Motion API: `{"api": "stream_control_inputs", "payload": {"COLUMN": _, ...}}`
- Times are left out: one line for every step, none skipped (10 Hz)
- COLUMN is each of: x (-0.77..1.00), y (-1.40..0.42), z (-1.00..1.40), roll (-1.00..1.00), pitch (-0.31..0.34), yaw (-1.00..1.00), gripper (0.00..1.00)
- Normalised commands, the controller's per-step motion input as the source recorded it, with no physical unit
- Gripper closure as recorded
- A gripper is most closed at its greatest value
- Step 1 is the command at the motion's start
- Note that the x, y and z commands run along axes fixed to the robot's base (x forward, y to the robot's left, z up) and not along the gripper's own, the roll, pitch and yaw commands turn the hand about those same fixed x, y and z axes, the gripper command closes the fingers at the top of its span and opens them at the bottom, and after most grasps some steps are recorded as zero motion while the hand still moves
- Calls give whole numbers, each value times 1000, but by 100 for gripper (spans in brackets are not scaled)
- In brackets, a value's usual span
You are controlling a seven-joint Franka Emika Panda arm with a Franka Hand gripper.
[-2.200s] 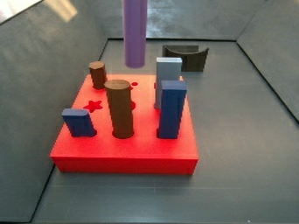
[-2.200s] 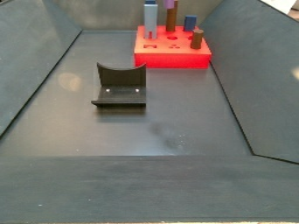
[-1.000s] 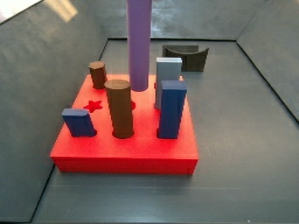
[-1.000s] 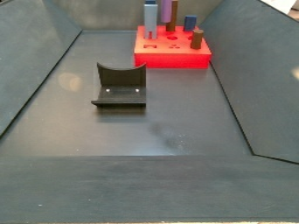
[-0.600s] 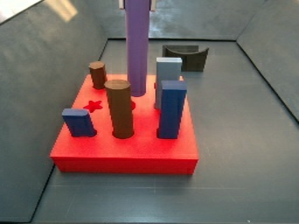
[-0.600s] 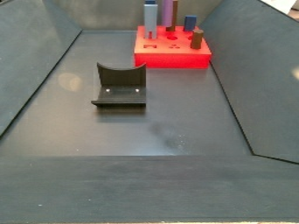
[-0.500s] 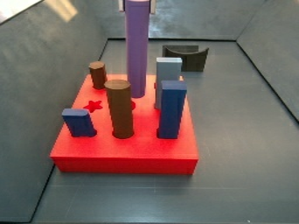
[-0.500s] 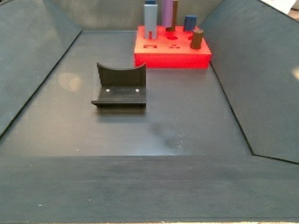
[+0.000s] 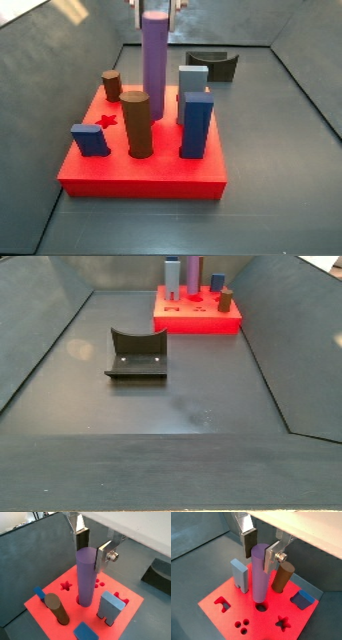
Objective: Pick up the round object. Move up. Move to above the board. Insert the round object.
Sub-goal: Insert the round object.
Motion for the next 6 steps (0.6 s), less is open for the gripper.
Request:
{"api": "stream_control_inputs", "payload": {"x": 0, "y": 83, "z": -77, "roll": 0, "pitch": 0, "yaw": 0, "gripper": 100}}
{"api": "stream_control_inputs", "payload": {"x": 0, "y": 57, "z": -46, "roll": 0, "pitch": 0, "yaw": 0, "gripper": 100}}
{"api": "stream_control_inputs", "payload": {"x": 0, "y": 37, "z": -66, "roll": 0, "pitch": 0, "yaw": 0, "gripper": 100}}
{"api": "stream_control_inputs", "payload": {"x": 0, "y": 34, "z": -123, "roll": 0, "pitch": 0, "yaw": -6, "gripper": 100}}
{"api": "stream_control_inputs", "payload": {"x": 0, "y": 0, "z": -151, "roll": 0, "pitch": 0, "yaw": -6, "gripper": 100}}
{"api": "stream_control_inputs", "payload": {"x": 0, "y": 0, "z": -23, "roll": 0, "pitch": 0, "yaw": 0, "gripper": 100}}
